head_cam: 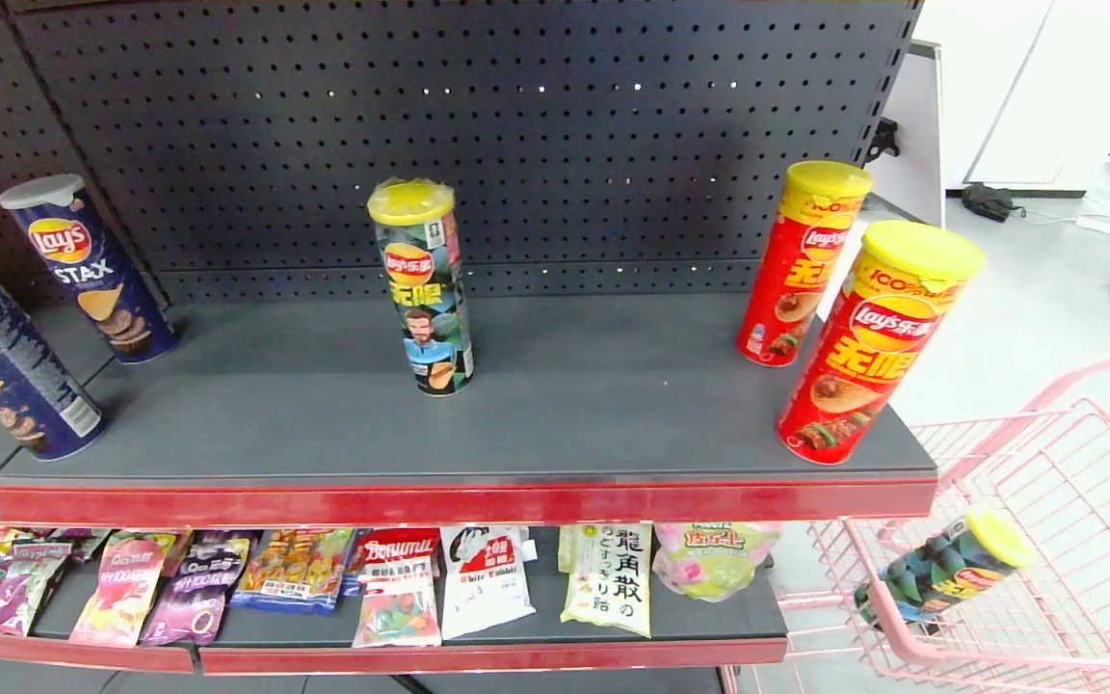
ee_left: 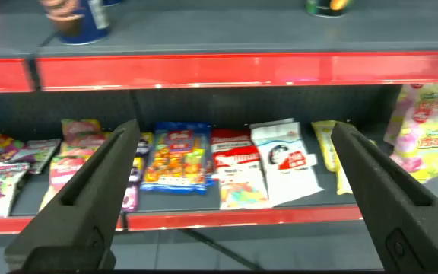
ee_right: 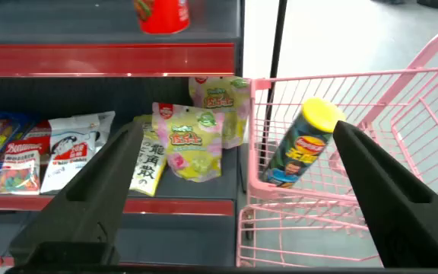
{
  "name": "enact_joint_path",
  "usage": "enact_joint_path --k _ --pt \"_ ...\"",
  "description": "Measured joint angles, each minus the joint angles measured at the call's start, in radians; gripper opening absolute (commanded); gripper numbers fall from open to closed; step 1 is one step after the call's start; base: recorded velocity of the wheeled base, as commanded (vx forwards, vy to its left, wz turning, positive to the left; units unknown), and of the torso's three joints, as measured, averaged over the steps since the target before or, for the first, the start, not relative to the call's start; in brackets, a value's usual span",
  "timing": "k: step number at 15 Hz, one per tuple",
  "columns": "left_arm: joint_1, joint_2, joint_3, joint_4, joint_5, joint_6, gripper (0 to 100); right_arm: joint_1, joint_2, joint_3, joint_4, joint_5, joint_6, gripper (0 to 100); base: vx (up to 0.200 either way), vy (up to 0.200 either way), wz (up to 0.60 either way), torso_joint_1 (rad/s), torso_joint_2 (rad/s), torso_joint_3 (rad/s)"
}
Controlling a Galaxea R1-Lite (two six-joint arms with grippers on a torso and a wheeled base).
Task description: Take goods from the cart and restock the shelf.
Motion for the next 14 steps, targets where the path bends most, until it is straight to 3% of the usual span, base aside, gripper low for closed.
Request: enact_joint_path --k 6,14 --pt "0.000 0.000 0.000 0.000 0.000 0.000 100 0.000 0.000 0.001 -0.001 -0.005 -0.001 100 0.000 -0.167 0.00 0.000 0.00 0.002" --pt "-0.002 0.000 0.001 0.001 0.000 0.000 100 -0.002 0.000 0.000 -0.001 -0.012 0.000 100 0.000 0.000 -0.60 0.002 0.01 0.004"
